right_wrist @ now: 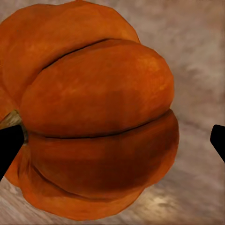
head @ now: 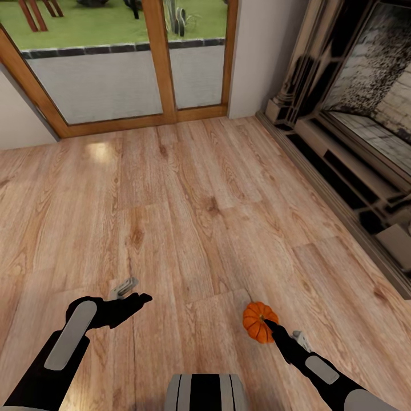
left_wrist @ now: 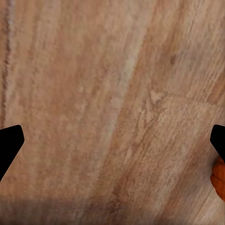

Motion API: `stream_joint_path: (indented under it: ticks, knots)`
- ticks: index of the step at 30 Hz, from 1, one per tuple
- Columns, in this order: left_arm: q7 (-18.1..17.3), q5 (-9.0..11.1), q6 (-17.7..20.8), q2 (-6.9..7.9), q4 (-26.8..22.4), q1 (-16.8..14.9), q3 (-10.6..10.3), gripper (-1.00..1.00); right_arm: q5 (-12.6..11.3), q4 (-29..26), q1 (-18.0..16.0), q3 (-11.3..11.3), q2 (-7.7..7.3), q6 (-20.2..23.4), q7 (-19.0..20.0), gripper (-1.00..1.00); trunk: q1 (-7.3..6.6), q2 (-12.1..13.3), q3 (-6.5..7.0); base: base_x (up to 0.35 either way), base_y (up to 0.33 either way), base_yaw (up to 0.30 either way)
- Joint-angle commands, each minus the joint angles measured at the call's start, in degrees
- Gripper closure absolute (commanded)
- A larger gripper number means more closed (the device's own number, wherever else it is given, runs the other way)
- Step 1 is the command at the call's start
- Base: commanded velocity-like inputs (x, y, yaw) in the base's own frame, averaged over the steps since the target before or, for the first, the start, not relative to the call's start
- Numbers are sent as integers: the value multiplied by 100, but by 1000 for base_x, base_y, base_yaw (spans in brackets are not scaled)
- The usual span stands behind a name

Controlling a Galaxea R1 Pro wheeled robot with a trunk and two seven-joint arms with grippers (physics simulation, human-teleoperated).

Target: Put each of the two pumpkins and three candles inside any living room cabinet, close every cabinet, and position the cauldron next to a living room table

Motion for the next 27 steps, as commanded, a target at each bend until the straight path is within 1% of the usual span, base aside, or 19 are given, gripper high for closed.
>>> stream_joint_path:
  ticks: [1,4,5,15,20,27]
  knots:
    - [60,57,-2,4,-5,-3,-9,-100,-41,18,-3,21,-4,11,2,-100,0,-1,-4,0,0,0]
    - [60,57,-2,4,-5,-3,-9,-100,-41,19,-3,21,-4,11,2,-100,0,-1,-4,0,0,0]
    - [60,57,-2,4,-5,-3,-8,-100,-41,18,-3,21,-4,11,2,-100,3,-2,-26,0,0,0]
    - [60,57,-2,4,-5,-3,-5,-100,-41,18,-3,21,-4,11,2,-100,3,-2,-26,0,0,0]
    - [60,60,-2,4,-5,-3,-4,-100,-41,17,-3,23,-4,11,2,-100,16,-9,-136,0,0,0]
    - [60,63,-2,4,-5,-3,-8,-100,-41,18,-3,30,-4,11,2,-100,18,-10,-159,0,0,0]
